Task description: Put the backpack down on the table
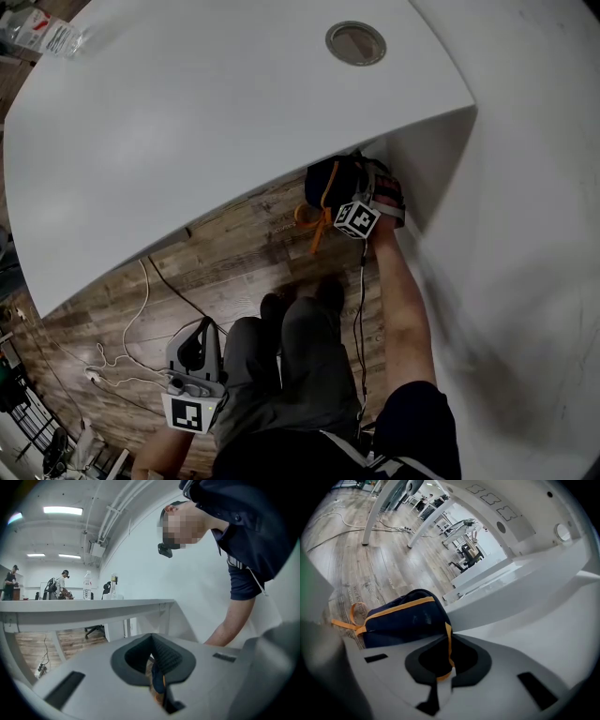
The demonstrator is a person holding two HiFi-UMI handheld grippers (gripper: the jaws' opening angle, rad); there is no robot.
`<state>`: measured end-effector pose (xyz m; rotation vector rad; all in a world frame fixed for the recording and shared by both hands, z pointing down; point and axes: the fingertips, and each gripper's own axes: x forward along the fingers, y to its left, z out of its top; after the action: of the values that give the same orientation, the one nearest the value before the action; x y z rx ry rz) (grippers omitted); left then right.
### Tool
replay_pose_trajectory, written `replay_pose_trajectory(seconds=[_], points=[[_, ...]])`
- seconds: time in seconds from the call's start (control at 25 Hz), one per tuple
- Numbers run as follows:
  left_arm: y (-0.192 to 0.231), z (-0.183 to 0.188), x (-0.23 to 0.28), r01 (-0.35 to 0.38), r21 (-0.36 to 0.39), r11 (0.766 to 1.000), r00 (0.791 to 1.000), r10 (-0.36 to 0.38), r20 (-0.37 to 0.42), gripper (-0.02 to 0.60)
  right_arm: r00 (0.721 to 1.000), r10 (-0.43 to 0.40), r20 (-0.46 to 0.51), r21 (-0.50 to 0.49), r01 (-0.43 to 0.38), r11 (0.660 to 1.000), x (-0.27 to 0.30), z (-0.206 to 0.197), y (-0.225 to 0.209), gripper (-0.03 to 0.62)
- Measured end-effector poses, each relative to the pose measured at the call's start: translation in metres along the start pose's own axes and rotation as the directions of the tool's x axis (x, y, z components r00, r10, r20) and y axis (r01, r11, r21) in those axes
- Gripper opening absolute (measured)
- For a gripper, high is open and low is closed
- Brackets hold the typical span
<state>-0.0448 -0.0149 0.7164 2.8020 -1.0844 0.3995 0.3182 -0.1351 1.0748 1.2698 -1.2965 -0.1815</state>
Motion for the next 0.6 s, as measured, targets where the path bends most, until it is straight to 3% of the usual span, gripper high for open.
replay_pose_trajectory(seconds=[0.28, 0.6], points=[[0.001, 0.009, -0.001, 0.000, -0.012, 1.000, 1.000, 0.000, 0.007, 0.003, 0.987, 0.161, 0.026, 0.046, -0.163, 0.986, -0.021, 0.002, 0.008, -0.003], [0.002, 0.026, -0.010, 0.007, -0.013, 1.000, 1.000, -0.007, 0.012, 0.003, 0.968, 0.250, 0.033, 0.041, -0.252, 0.967, -0.049, 0.012, 0.003, -0.005]])
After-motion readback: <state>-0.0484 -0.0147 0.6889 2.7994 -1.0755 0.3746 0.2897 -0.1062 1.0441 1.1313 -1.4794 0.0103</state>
